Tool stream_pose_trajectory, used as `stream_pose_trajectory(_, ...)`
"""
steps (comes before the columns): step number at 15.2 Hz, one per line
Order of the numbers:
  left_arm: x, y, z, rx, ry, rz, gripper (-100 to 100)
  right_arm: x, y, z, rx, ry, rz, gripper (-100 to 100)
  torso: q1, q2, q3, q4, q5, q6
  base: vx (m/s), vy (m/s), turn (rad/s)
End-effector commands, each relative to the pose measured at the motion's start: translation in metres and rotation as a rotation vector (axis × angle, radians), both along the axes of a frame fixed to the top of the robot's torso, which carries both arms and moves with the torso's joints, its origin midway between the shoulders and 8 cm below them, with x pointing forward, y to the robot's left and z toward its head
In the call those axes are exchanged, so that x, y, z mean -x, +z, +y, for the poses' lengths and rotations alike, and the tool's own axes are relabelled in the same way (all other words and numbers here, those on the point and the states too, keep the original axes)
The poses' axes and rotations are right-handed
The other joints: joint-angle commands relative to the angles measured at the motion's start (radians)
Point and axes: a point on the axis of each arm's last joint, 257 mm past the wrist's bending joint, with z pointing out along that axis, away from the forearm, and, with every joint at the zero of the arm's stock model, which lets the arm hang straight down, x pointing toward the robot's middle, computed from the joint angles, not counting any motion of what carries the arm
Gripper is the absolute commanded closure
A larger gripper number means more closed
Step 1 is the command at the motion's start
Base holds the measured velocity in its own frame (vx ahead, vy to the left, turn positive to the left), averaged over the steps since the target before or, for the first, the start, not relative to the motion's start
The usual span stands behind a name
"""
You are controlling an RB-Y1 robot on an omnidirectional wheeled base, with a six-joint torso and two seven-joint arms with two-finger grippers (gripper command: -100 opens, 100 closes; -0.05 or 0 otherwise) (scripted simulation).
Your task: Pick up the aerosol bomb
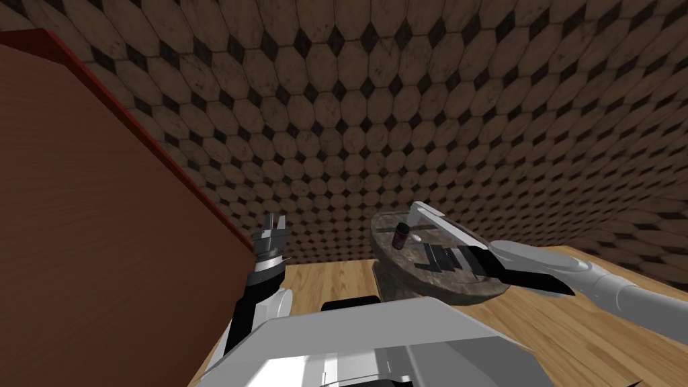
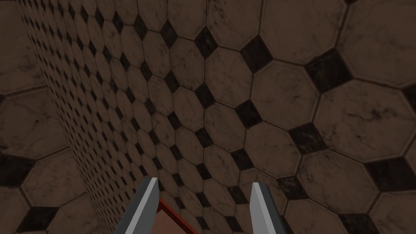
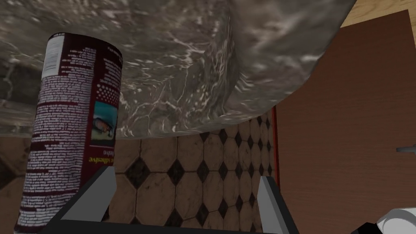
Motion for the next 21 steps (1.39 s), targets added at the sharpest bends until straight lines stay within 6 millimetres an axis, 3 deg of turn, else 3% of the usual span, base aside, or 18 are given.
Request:
stream_pose_trajectory(1, 0.0, 0.0, 0.0, 0.0, 0.0, 0.0, 0, 0.002, -0.001, -0.012, 0.039, 0.015, 0.009, -100, 0.0, 0.0, 0.0, 0.0, 0.0, 0.0, 0.026, 0.03, 0.044)
stream_pose_trajectory(2, 0.0, 0.0, 0.0, 0.0, 0.0, 0.0, 0, 0.007, -0.005, -0.03, 0.104, 0.034, 0.029, -100, 0.0, 0.0, 0.0, 0.0, 0.0, 0.0, 0.035, 0.041, 0.095)
stream_pose_trajectory(3, 0.0, 0.0, 0.0, 0.0, 0.0, 0.0, 0, 0.007, -0.004, -0.034, 0.119, 0.041, 0.032, -100, 0.0, 0.0, 0.0, 0.0, 0.0, 0.0, 0.039, 0.046, 0.101)
stream_pose_trajectory(6, 0.0, 0.0, 0.0, 0.0, 0.0, 0.0, 0, 0.016, -0.007, -0.072, 0.248, 0.08, 0.073, -100, -0.002, -0.003, -0.002, 0.0, 0.002, -0.002, 0.037, 0.064, 0.107)
stream_pose_trajectory(8, 0.0, 0.0, 0.0, 0.0, 0.0, 0.0, 0, 0.015, -0.003, -0.077, 0.271, 0.091, 0.077, -100, -0.007, -0.008, -0.004, 0.0, 0.002, -0.003, 0.035, 0.053, 0.073)
stream_pose_trajectory(9, 0.0, 0.0, 0.0, 0.0, 0.0, 0.0, 0, 0.02, -0.003, -0.095, 0.327, 0.107, 0.096, -100, -0.009, -0.008, -0.004, 0.0, 0.001, -0.003, 0.031, 0.037, 0.112)
stream_pose_trajectory(10, 0.0, 0.0, 0.0, 0.0, 0.0, 0.0, 0, 0.019, 0.0, -0.098, 0.343, 0.114, 0.098, -100, -0.01, -0.009, -0.005, 0.0, 0.001, -0.004, 0.033, 0.035, 0.101)
stream_pose_trajectory(15, 0.0, 0.0, 0.0, 0.0, 0.0, 0.0, 0, 0.028, 0.014, -0.153, 0.521, 0.17, 0.157, -100, -0.009, -0.011, -0.006, -0.001, 0.001, -0.003, 0.045, 0.061, 0.106)
stream_pose_trajectory(21, 0.0, 0.0, 0.0, 0.0, 0.0, 0.0, 0, 0.031, 0.031, -0.186, 0.637, 0.209, 0.195, -100, -0.009, -0.009, -0.005, 0.0, 0.001, -0.003, 0.028, 0.062, 0.073)
